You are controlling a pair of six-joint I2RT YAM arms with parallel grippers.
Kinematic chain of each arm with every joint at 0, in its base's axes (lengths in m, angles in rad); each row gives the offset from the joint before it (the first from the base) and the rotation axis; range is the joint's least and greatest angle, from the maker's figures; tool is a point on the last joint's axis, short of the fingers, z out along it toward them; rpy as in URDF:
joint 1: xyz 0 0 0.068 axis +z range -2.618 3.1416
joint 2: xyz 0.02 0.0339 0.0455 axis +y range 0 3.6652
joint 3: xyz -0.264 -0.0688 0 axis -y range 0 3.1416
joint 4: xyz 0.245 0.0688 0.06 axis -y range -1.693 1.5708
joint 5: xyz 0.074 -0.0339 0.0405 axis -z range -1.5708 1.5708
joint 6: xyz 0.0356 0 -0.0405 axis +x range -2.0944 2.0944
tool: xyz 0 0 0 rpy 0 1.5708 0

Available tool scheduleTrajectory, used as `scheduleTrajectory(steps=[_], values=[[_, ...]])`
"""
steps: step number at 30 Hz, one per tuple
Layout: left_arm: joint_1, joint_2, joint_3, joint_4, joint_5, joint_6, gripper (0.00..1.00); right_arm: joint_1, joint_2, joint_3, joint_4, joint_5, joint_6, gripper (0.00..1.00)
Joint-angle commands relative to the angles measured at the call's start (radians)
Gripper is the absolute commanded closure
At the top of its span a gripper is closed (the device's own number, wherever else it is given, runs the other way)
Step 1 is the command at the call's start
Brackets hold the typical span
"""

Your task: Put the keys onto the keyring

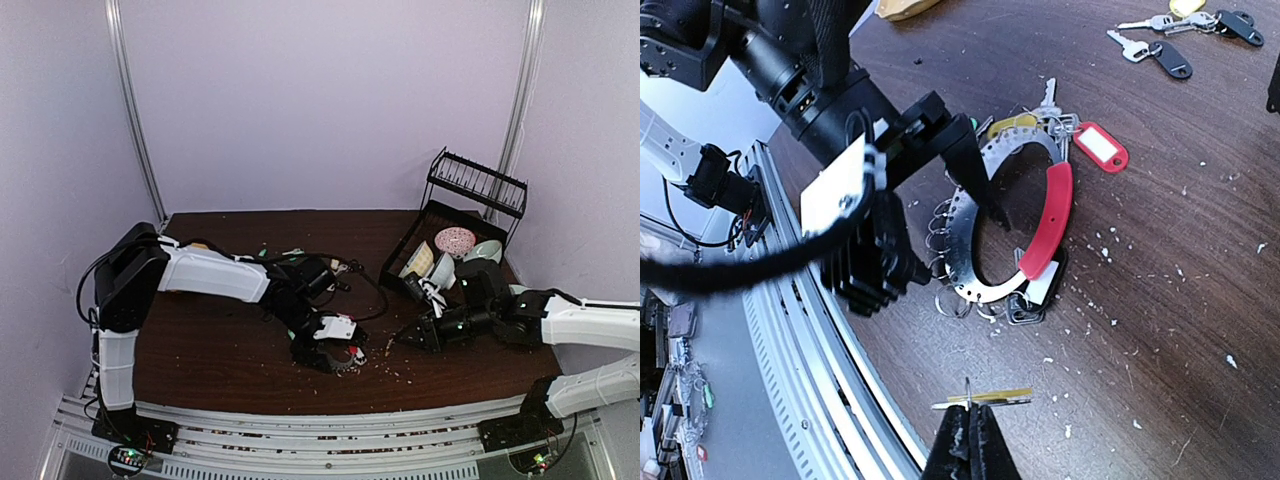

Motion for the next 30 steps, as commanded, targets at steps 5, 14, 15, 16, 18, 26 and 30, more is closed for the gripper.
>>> scheduleTrajectory(steps=[5, 14, 15, 16, 18, 26, 30], values=[[-0.030, 0.054, 0.049, -0.110, 0.040, 0.020, 0.30, -0.007, 0.000, -0.012, 0.020, -0.022, 0.000, 1.00], [-0.061, 0.069, 0.002, -0.114, -0.036, -0.025, 0.58, -0.007, -0.027, -0.024, 0.041, -0.019, 0.015, 1.00], [-0.061, 0.066, -0.001, -0.107, -0.043, -0.034, 0.63, -0.007, -0.028, -0.023, 0.041, -0.019, 0.016, 1.00], [-0.061, 0.061, -0.007, -0.099, -0.050, -0.040, 0.66, -0.007, -0.030, -0.024, 0.041, -0.018, 0.017, 1.00], [-0.061, 0.049, -0.025, -0.079, -0.058, -0.047, 0.69, -0.007, -0.035, -0.024, 0.041, -0.017, 0.021, 1.00], [-0.061, -0.011, -0.108, 0.030, -0.076, -0.114, 0.86, -0.007, -0.043, -0.023, 0.025, -0.014, 0.023, 1.00], [-0.057, -0.072, -0.181, 0.154, -0.079, -0.192, 0.95, -0.007, -0.040, -0.019, 0.028, -0.015, 0.023, 1.00]])
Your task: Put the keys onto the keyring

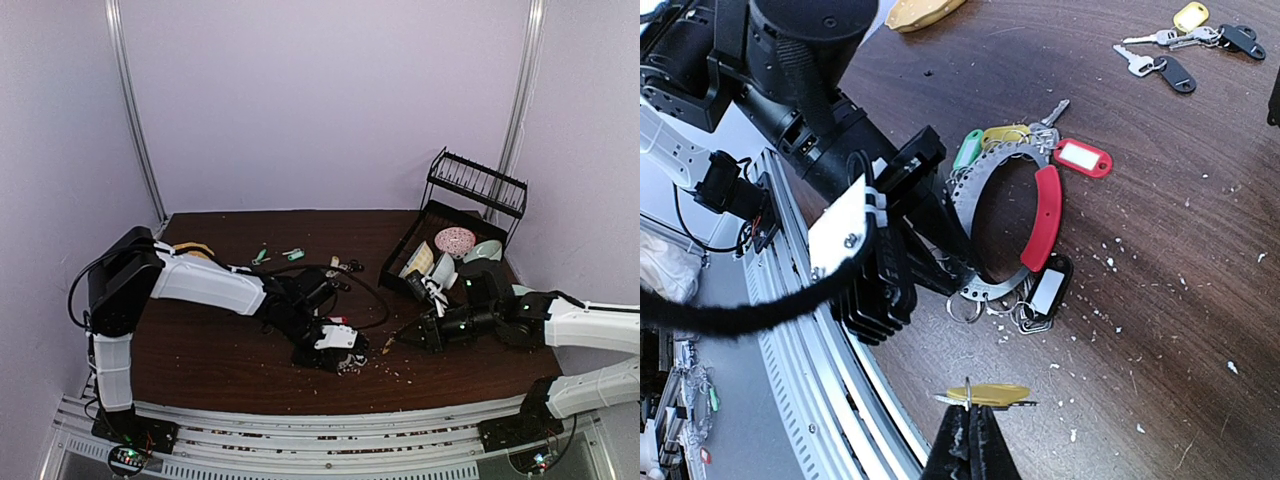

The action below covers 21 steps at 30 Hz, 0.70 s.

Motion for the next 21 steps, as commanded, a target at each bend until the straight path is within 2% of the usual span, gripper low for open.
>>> scheduleTrajectory(steps=[1, 3, 8, 13, 17, 21], values=[[-0.005, -0.051, -0.109, 0.089, -0.034, -0.111, 0.96, -0.006, -0.010, 0.000, 0.006, -0.008, 0.013, 1.00], [-0.006, -0.083, -0.146, 0.159, -0.052, -0.150, 0.99, -0.005, -0.006, -0.001, 0.011, -0.015, 0.015, 1.00], [-0.004, -0.157, -0.228, 0.341, -0.128, -0.253, 0.98, -0.007, 0.006, -0.001, 0.029, -0.031, 0.028, 1.00], [-0.025, -0.257, -0.326, 0.586, -0.336, -0.355, 0.98, -0.002, 0.043, 0.002, 0.057, -0.053, 0.051, 1.00], [-0.103, -0.333, -0.381, 0.736, -0.570, -0.249, 0.98, 0.014, 0.071, 0.033, 0.053, -0.047, 0.023, 1.00], [-0.159, -0.381, -0.378, 0.767, -0.705, -0.133, 0.99, 0.038, 0.067, 0.038, 0.143, -0.094, 0.025, 1.00]])
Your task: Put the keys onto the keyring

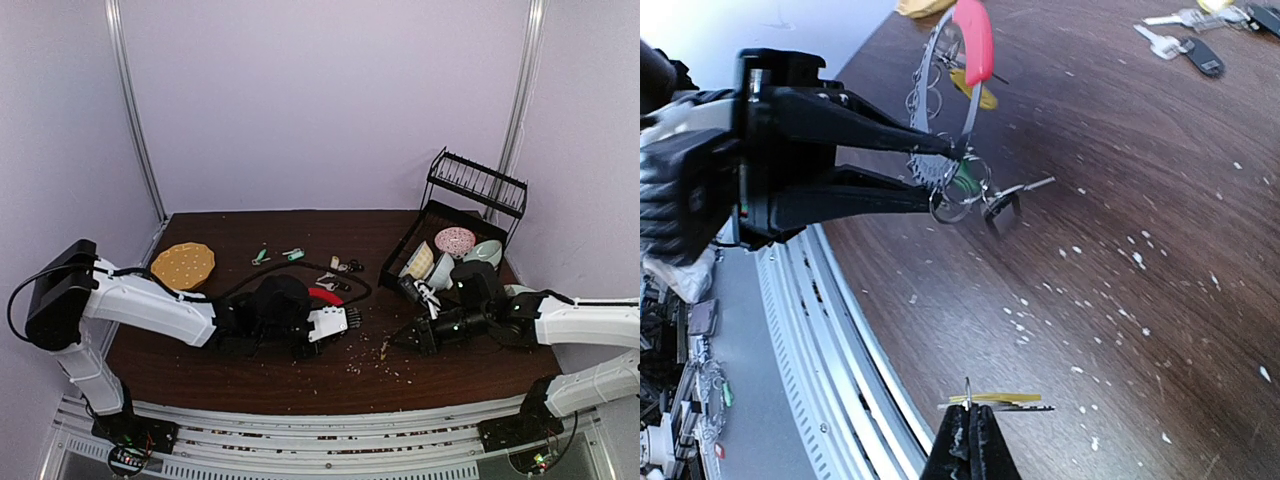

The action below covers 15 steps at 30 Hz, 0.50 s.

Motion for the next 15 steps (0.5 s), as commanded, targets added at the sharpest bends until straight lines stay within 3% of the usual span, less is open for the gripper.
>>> scheduleTrajectory(steps=[1, 6, 10, 15], values=[[-0.060, -0.070, 0.007, 0.174, -0.243, 0.137, 0.99, 0.026, -0.007, 0.038, 0.117, -0.065, -0.005, 1.00], [-0.090, -0.123, 0.059, 0.143, -0.299, 0.177, 0.99, 0.030, -0.050, 0.014, 0.258, -0.167, -0.005, 1.00], [-0.128, -0.172, 0.079, 0.155, -0.236, 0.180, 0.99, 0.037, -0.076, 0.019, 0.312, -0.202, -0.010, 1.00], [-0.172, -0.178, 0.120, 0.159, -0.259, 0.229, 1.00, 0.098, -0.079, 0.048, 0.353, -0.222, -0.029, 1.00]])
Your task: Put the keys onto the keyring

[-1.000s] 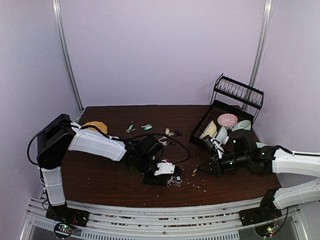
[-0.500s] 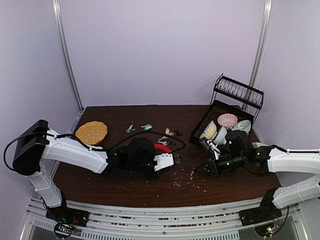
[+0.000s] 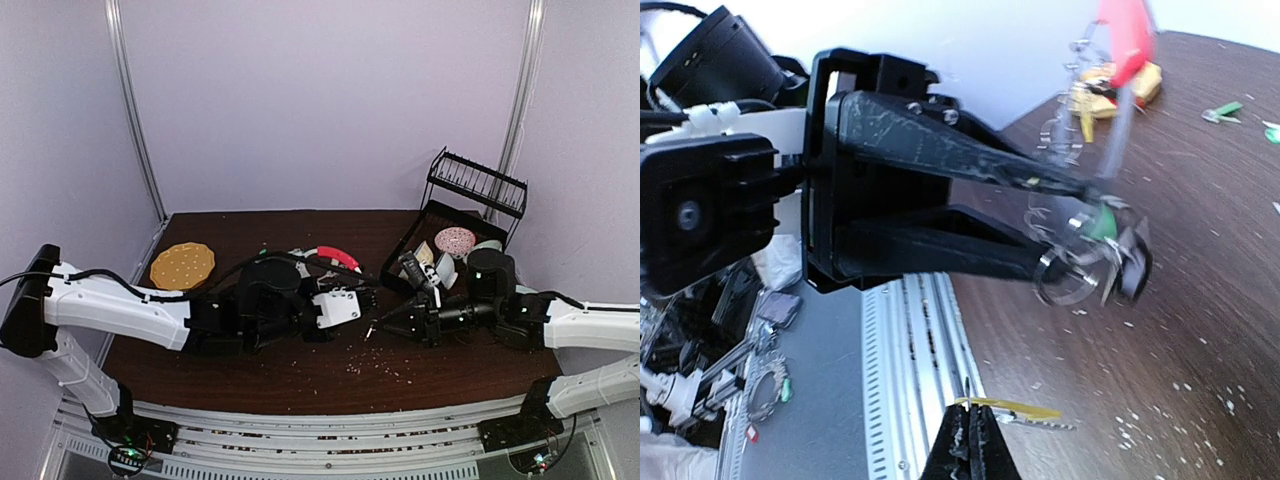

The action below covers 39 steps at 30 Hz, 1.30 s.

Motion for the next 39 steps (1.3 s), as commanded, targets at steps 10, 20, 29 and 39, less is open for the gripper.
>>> scheduleTrajectory(steps=[10, 20, 29, 39], values=[[-0.077, -0.065, 0.066, 0.089, -0.018, 0.152, 1.00, 0.045, -0.084, 0.037, 0.077, -0.019, -0.061, 1.00], [-0.105, -0.090, 0.063, 0.089, -0.017, 0.147, 1.00, 0.030, -0.162, 0.034, -0.049, 0.006, -0.119, 1.00], [-0.070, -0.082, 0.064, -0.064, 0.020, -0.041, 1.00, -0.002, -0.219, 0.037, -0.149, 0.009, -0.147, 1.00], [0.155, 0.077, 0.009, -0.294, 0.333, -0.491, 1.00, -0.021, -0.212, 0.027, -0.193, 0.042, -0.149, 1.00]])
